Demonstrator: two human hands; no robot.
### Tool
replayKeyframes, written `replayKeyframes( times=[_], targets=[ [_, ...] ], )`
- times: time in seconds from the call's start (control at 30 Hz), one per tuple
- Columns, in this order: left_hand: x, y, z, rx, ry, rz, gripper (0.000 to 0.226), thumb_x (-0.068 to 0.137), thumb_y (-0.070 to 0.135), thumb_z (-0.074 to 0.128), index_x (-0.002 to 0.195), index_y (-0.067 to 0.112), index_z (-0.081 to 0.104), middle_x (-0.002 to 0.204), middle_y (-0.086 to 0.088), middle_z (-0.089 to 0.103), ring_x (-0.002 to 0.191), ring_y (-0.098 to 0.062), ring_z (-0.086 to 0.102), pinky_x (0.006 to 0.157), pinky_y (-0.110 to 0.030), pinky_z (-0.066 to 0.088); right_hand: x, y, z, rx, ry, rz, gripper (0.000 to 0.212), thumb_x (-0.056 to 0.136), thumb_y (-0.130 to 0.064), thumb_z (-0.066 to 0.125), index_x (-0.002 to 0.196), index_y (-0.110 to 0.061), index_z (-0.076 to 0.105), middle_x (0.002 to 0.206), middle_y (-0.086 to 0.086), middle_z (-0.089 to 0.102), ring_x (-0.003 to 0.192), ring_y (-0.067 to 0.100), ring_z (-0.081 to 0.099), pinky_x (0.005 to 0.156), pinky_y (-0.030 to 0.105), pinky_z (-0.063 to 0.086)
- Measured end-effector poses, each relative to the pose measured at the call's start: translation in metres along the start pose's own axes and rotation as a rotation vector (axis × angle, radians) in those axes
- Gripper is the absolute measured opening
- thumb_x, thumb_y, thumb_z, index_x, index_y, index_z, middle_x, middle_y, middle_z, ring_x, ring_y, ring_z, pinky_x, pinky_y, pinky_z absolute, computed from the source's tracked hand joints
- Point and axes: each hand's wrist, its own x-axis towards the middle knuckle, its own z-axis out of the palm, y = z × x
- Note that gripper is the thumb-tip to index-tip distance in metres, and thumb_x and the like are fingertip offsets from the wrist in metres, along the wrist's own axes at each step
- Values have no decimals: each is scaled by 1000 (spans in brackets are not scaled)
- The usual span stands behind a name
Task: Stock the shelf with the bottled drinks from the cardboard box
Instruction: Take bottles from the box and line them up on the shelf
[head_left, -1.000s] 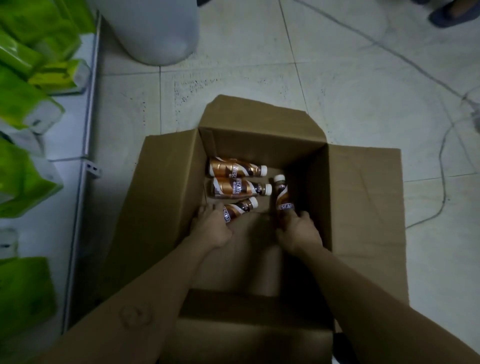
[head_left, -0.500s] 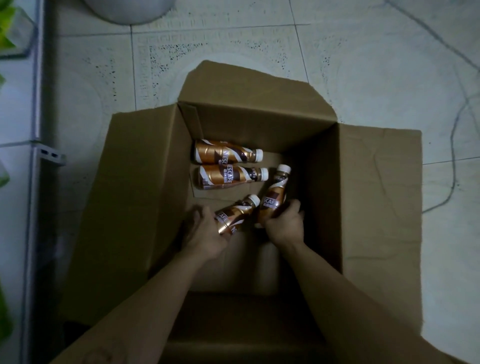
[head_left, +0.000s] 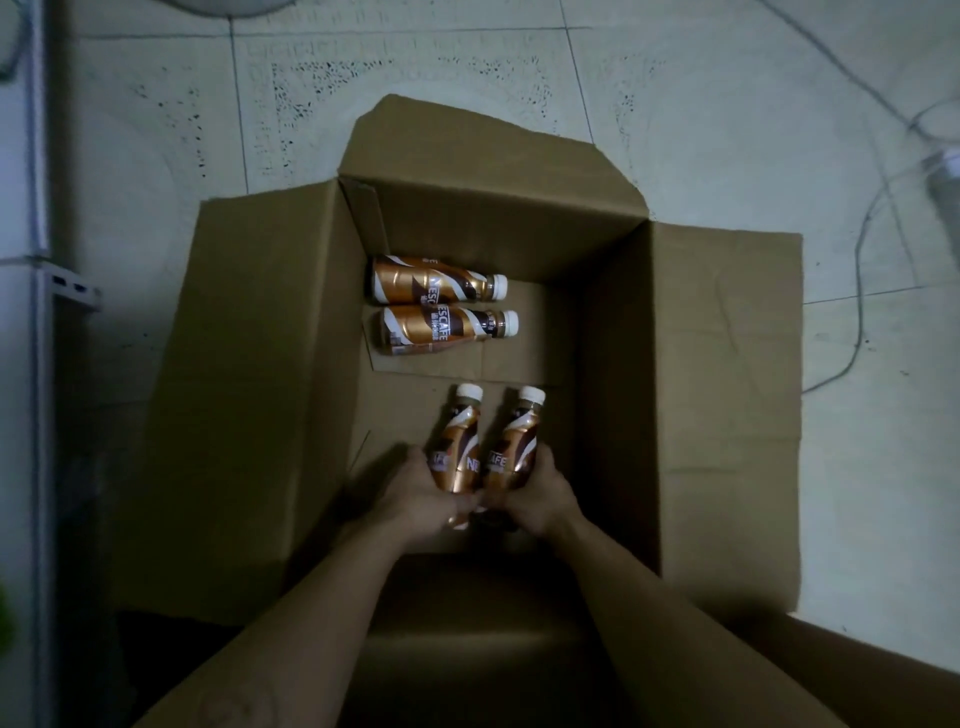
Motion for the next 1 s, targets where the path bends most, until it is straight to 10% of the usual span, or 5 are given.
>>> replayKeyframes(
  times=[0.33,0.4,0.77,0.87,1.0],
  targets=[
    [-8,2,-8,-114,-94,-19,56,71,18,81,121,18,55,113,-1,64,104,-20,60,95,-42,47,-8,-1,-9,2,-97,-48,73,73,-8,78,133,-24,40,101,-12,59,73,4,59,54,12,49],
    [-19,14,-15,-114,-52,25,58,70,17,82,122,16,56,115,-3,64,105,-21,60,95,-42,47,-18,-8,-15,28,-46,-91,73,69,-8,81,129,-22,43,107,-7,61,87,11,62,69,25,54],
    [-177,98,-86,-53,242,566,67,58,27,89,115,27,54,113,7,64,105,-15,61,93,-39,49,-169,-95,-89,210,222,-528,66,59,-28,85,113,-31,48,96,-7,65,86,18,66,74,45,59],
    [-242,114,-108,-86,313,704,62,58,26,90,105,33,50,106,13,62,96,-10,60,70,-27,53,-235,-120,-108,219,280,-688,69,57,-21,86,116,-29,50,96,-5,69,85,16,68,75,46,59],
    [-336,122,-130,-91,490,888,62,58,35,89,106,34,49,99,17,57,92,-8,57,77,-27,47,-330,-143,-125,216,340,-890,68,63,-23,88,115,-32,46,96,-4,68,80,16,70,60,35,61]
  ],
)
